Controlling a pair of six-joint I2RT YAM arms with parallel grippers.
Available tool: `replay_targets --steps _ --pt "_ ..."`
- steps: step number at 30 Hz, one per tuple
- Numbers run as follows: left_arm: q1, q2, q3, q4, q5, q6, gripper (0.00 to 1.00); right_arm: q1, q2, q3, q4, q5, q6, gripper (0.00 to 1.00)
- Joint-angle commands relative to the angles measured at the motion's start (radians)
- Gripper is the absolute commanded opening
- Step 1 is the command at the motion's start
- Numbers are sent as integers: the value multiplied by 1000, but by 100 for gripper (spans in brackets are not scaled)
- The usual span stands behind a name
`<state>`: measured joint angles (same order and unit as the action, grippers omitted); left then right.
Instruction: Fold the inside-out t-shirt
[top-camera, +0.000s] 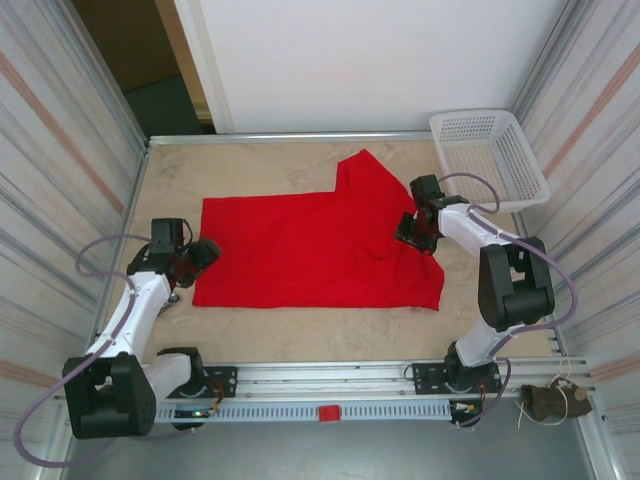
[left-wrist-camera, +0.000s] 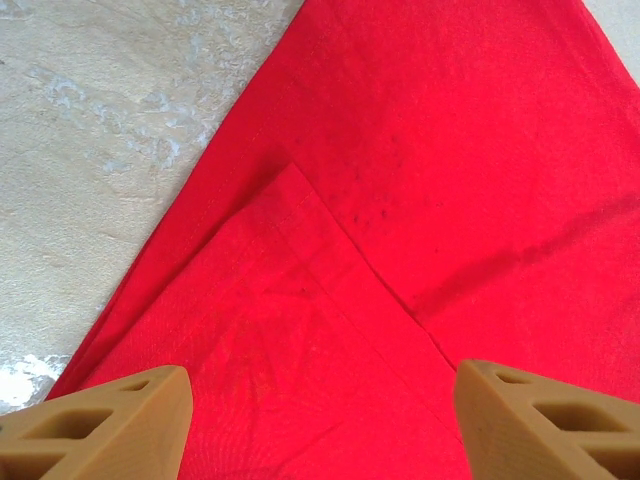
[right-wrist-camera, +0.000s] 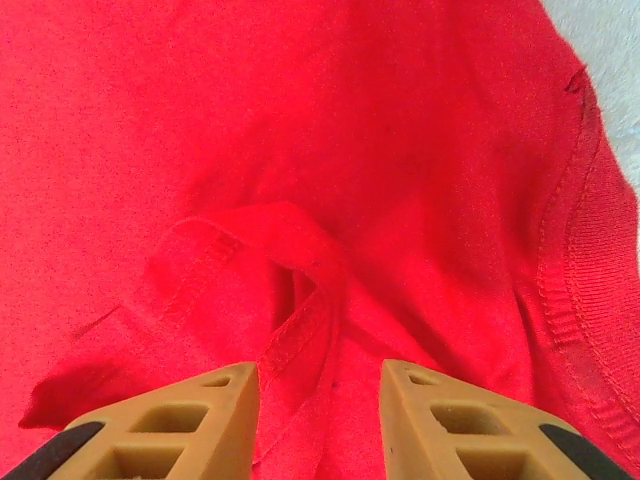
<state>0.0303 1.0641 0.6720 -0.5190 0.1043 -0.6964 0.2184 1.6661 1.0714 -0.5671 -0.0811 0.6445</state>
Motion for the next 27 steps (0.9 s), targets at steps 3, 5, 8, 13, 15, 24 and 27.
replay_targets --steps 3,5,8,13,15,24,27 --pt "-4 -13 6 -3 -7 -12 70 3 53 49 -1 -13 18 16" --pt "-6 -12 9 -4 -10 -9 70 -4 54 58 -1 -13 21 0" --pt "-6 -13 14 -6 -14 -5 70 -30 48 71 -1 -27 32 0" --pt "-6 2 13 0 -14 -5 70 -76 46 103 6 -59 59 0" --pt "-6 9 10 5 -14 -6 70 -83 59 116 34 -86 65 0" --pt "-8 -4 18 -26 -30 12 70 -87 -66 33 45 -91 38 45" --pt "-7 -50 -1 -62 -43 14 70 -83 -215 -74 -36 -41 39 46"
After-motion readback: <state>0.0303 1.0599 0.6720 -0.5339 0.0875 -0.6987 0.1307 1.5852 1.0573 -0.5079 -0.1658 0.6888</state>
